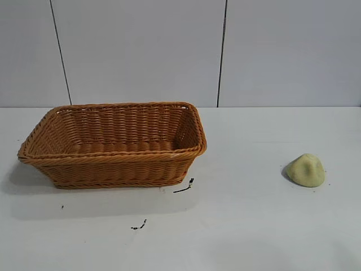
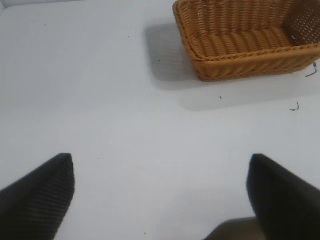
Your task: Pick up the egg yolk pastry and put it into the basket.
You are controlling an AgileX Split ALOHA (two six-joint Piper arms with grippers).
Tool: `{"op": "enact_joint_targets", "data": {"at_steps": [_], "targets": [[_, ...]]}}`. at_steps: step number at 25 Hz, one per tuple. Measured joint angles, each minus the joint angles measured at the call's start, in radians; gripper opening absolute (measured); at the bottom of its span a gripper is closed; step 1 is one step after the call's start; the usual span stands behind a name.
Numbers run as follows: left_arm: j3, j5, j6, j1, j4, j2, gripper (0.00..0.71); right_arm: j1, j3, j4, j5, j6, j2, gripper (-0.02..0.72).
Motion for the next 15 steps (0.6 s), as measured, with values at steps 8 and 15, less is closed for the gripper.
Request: {"op": "enact_joint_targets", "data": {"at_steps": [8, 15], "targets": [[0.000, 0.000, 0.000, 0.000, 0.000, 0.000, 0.696, 0.000, -0.026, 0.000, 0.003, -0.007, 0.056, 0.693], [0.000, 0.000, 0.000, 0.000, 0.000, 0.000, 0.696, 0.000, -0.231, -0.002, -0.001, -0.026, 0.527, 0.693]]}}
